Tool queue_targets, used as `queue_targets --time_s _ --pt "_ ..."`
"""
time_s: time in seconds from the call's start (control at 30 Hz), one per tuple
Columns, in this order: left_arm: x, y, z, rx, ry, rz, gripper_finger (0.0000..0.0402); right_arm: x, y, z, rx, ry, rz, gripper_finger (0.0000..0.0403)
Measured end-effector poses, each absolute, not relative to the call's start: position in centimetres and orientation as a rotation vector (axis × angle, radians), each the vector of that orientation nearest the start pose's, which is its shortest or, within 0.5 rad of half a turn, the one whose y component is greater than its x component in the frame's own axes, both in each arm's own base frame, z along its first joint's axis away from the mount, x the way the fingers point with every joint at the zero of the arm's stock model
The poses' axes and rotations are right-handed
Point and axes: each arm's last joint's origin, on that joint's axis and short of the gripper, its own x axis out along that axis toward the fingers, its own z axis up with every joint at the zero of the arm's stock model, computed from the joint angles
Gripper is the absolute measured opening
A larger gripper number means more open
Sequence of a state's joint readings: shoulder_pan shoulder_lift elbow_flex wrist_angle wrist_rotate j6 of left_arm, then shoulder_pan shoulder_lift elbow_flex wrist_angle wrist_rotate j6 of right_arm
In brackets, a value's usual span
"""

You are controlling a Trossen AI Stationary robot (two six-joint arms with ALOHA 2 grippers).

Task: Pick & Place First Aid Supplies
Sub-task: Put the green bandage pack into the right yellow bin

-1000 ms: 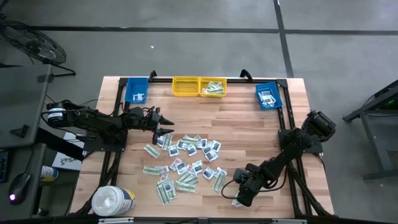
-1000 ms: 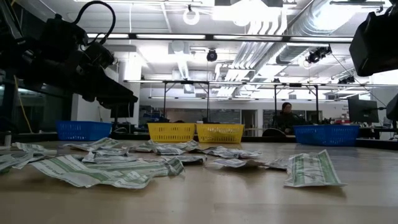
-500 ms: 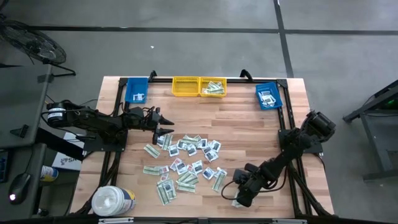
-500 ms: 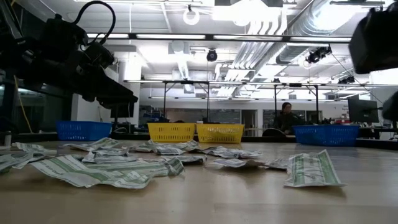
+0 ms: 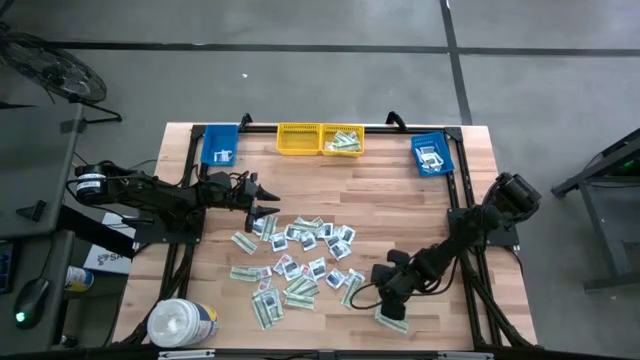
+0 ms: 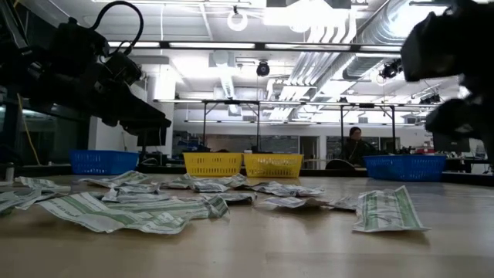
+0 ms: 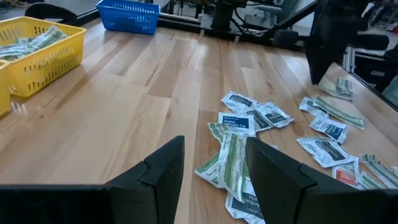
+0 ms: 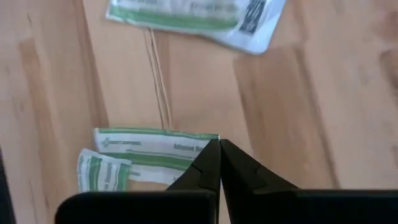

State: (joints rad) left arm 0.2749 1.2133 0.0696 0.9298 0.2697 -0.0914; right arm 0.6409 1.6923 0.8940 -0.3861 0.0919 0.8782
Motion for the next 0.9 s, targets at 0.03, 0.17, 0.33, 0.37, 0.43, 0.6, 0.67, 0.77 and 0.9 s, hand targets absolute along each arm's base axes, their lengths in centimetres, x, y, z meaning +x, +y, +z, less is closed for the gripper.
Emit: queue_targets --time_s 0.03,0.17,0.33,0.37,0.43,0.6,0.67,0.77,0.9 --pt "17.3 4.1 13.2 -0.15 0.21 0.012 0.0172 24.3 17.7 14.7 0.326 1.201 -0.037 0.0" --pt "17.2 4.1 13.1 -0.152 0.221 0.022 0.0172 24.0 17.1 15.8 0.278 1.156 -0.06 0.0" --pt "17.1 4.1 12.9 -0.158 0.252 0.04 0.0172 23.2 16.1 17.0 0.2 1.115 -0.157 0.0" --pt "17.0 4.1 13.0 -0.158 0.251 0.044 0.0172 23.1 15.9 17.3 0.182 1.103 -0.183 0.0" --pt "16.9 4.0 13.0 -0.16 0.262 0.046 0.0172 22.8 15.3 17.7 0.157 1.077 -0.244 0.0" --pt "16.2 3.9 13.6 -0.161 0.269 0.056 0.0172 22.7 13.7 18.4 0.077 1.0 -0.384 0.0" --pt "15.9 3.8 14.0 -0.158 0.262 0.061 0.0172 23.0 12.9 18.6 0.037 0.975 -0.433 0.0" --pt "15.5 3.7 14.5 -0.153 0.24 0.06 0.0172 23.6 11.6 18.7 -0.038 0.929 -0.514 0.0" --pt "15.2 3.6 15.4 -0.139 0.186 0.058 0.0172 24.5 9.4 19.0 -0.15 0.858 -0.646 0.0"
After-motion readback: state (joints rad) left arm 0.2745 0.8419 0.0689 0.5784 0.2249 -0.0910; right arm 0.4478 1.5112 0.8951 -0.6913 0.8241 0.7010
